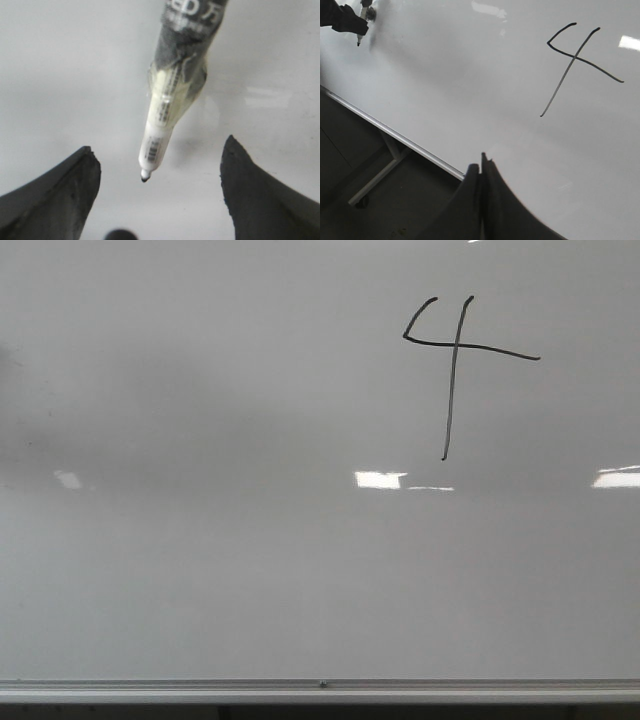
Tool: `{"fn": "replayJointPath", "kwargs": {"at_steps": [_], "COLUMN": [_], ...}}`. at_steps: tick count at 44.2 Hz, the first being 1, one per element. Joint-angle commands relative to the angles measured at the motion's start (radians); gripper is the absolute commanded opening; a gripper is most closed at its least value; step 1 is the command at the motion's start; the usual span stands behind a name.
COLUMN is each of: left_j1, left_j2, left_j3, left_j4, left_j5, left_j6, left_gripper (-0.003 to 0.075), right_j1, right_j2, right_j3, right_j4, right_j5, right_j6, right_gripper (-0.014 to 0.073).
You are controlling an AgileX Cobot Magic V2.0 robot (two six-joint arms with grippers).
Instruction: Write number 4 on whiteboard
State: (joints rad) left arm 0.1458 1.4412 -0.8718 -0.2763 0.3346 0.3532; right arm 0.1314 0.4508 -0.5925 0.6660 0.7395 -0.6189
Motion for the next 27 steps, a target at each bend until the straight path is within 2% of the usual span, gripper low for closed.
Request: {"fn": "replayJointPath", "kwargs": {"at_steps": [1,9,14,20,23,27], "left_j1": [-0.019,-0.058,-0.101,-0.161,-0.205,-0.245], "left_j2": [-0.141,-0.382,-0.529,-0.688,-0.774,-0.867], "left_j3": [0.061,0.206,0.261,0.325,0.363,0.387], "left_j4": [0.008,0.008,0.010,-0.008,-0.020,-0.020], "left_j5": [-0.120,-0.248,-0.261,-0.257,-0.257,-0.241], "left_j6": [0.006,0.006,0.006,0.006,0.006,0.006], "left_gripper": [0.0494,0.0491,0.0457,0.0311,0.0181,0.0049], "right_j1": [-0.007,-0.007,-0.007,-0.007,-0.007,-0.007], "right_j2": [0.003,0.003,0.003,0.003,0.003,0.003], "right_j3": [-0.027,-0.027,-0.027,-0.027,-0.027,-0.027], "right_j4": [0.026,0.026,0.026,0.026,0.026,0.026], "right_j5": [-0.050,-0.050,-0.049,-0.049,-0.049,-0.049], "right_j6": [-0.001,-0.001,-0.001,-0.001,-0.001,-0.001], "right_gripper": [-0.0069,-0.0069,-0.0069,-0.0069,-0.0069,-0.0069]}}
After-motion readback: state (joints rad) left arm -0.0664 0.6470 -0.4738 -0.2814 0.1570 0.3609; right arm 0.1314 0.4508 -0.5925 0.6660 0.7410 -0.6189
